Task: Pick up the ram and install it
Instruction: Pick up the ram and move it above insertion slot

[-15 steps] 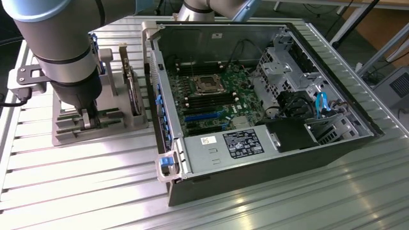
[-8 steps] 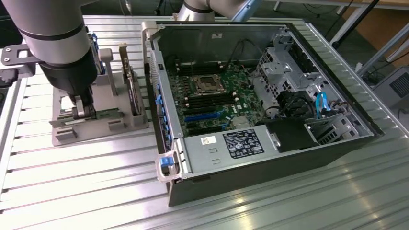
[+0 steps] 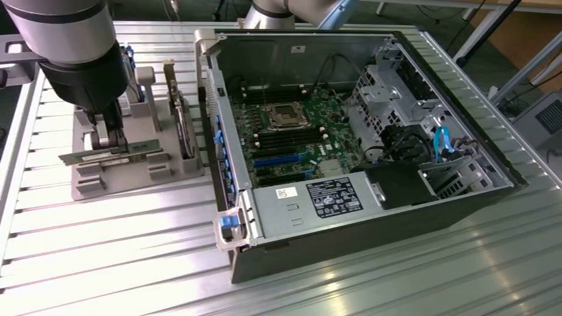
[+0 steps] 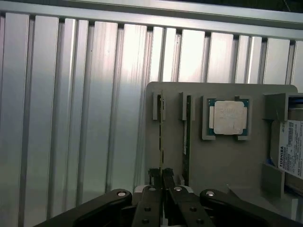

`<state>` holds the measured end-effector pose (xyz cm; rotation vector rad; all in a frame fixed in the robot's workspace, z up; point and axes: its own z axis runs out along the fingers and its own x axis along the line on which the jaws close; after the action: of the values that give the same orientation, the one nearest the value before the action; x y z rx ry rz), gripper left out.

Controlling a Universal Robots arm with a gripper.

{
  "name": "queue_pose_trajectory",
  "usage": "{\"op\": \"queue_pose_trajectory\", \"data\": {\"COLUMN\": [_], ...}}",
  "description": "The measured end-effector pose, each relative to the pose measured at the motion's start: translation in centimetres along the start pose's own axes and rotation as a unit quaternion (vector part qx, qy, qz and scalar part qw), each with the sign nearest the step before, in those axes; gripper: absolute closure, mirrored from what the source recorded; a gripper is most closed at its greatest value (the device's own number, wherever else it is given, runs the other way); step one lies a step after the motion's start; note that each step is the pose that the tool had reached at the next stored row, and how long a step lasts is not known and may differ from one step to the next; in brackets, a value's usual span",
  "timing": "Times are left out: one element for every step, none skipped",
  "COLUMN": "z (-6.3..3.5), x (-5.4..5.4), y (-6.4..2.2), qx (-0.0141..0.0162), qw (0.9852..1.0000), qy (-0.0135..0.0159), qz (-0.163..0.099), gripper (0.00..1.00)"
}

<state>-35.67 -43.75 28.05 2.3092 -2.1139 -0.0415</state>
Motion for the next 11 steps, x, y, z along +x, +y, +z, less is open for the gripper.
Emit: {"op": "queue_pose_trajectory", "data": {"z": [-0.17,-0.42,-0.69,-1.01,-1.23,-1.38,-1.56,-1.89,-2.14,-2.32,-2.69], "x": [0.0,0.0,0.0,0.0,0.0,0.0,0.0,0.0,0.0,0.0,0.0], "y": [-0.01,-0.01,-0.03,-0.04,-0.04,-0.05,-0.06,-0.05,-0.05,-0.04,-0.04], "qx": [0.0000,0.0000,0.0000,0.0000,0.0000,0.0000,0.0000,0.0000,0.0000,0.0000,0.0000], "qw": [1.0000,1.0000,1.0000,1.0000,1.0000,1.0000,1.0000,1.0000,1.0000,1.0000,1.0000], "qy": [0.0000,0.0000,0.0000,0.0000,0.0000,0.0000,0.0000,0.0000,0.0000,0.0000,0.0000], "qz": [0.000,0.000,0.000,0.000,0.000,0.000,0.000,0.000,0.000,0.000,0.000], "gripper": [0.87,0.87,0.87,0.87,0.87,0.87,0.87,0.87,0.87,0.87,0.87]}}
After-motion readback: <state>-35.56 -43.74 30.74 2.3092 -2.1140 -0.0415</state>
